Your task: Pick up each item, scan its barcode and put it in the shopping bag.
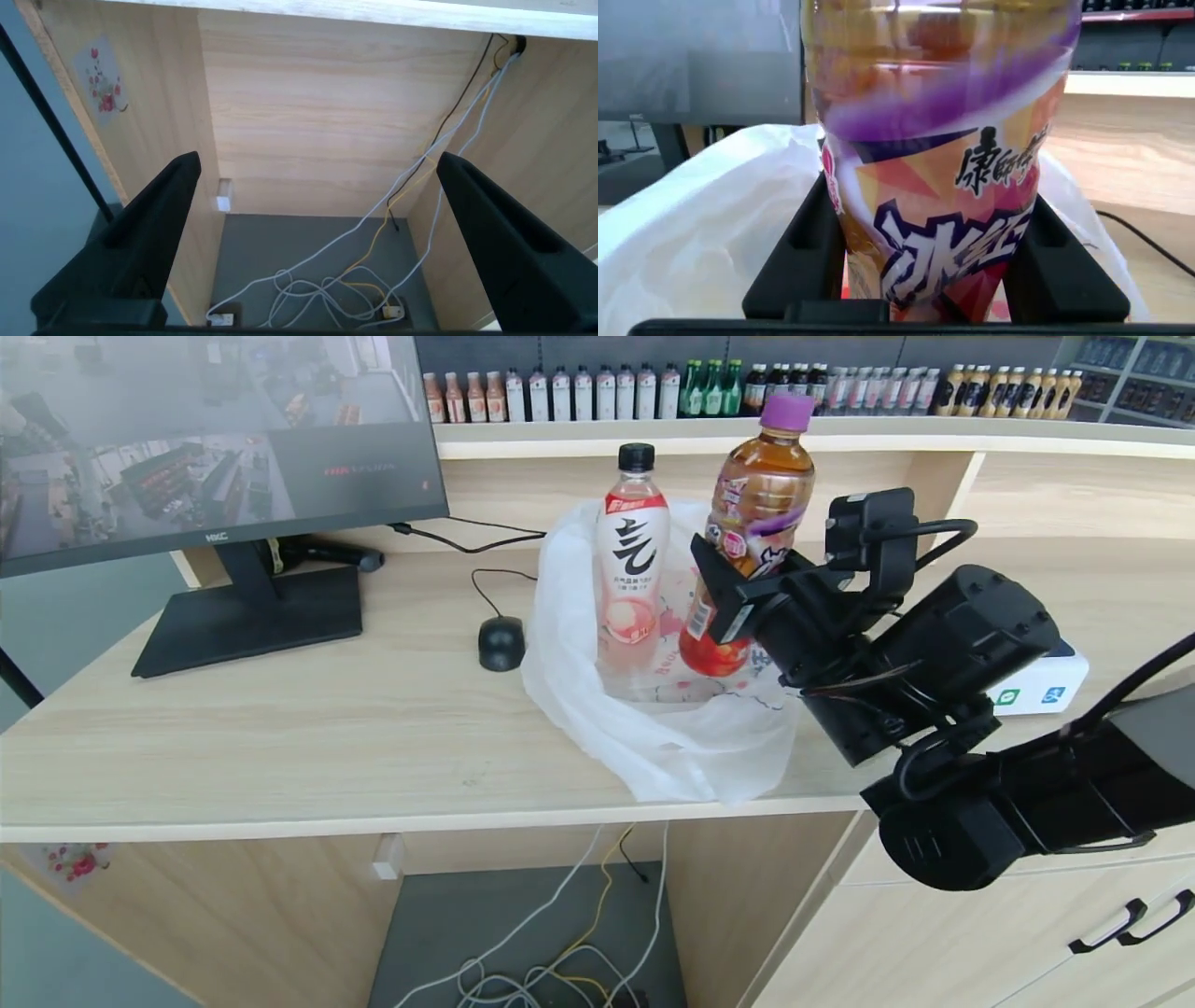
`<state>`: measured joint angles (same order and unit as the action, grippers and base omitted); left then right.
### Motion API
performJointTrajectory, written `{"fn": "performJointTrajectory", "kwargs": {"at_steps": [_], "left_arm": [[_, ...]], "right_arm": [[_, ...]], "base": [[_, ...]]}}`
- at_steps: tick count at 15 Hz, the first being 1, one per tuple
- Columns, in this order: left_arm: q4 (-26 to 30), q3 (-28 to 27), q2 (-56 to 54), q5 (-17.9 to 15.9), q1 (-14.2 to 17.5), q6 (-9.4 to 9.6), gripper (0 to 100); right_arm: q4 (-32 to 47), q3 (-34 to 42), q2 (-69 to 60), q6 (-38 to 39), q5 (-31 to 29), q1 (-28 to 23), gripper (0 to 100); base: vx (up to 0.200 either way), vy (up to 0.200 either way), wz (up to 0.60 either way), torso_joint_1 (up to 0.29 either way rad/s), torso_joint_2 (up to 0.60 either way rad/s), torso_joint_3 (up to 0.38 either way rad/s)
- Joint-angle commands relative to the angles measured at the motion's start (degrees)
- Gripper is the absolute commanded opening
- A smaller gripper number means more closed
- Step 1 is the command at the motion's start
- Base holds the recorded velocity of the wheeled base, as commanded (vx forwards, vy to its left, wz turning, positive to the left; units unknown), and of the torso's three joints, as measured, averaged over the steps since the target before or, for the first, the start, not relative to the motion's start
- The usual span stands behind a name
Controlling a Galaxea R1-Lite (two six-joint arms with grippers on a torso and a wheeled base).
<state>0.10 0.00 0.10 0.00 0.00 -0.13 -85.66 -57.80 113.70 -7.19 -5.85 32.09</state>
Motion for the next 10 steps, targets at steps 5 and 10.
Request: {"fn": "performJointTrajectory", "kwargs": {"at_steps": [5,10], "left_arm": [[-0.01,0.0,-0.01,0.0,0.0,-0.13,100],[-0.01,0.0,-0.01,0.0,0.0,-0.04,100]], "right_arm": [[-0.12,-0.04,2.84,-0.1,-0.04,-1.41,0],[-0.29,2.51,2.84,-0.1,0.05,-1.76,0]], "base": [[0.0,0.0,0.0,0.0,0.0,0.0],[0.0,0.0,0.0,0.0,0.0,0.0]]}}
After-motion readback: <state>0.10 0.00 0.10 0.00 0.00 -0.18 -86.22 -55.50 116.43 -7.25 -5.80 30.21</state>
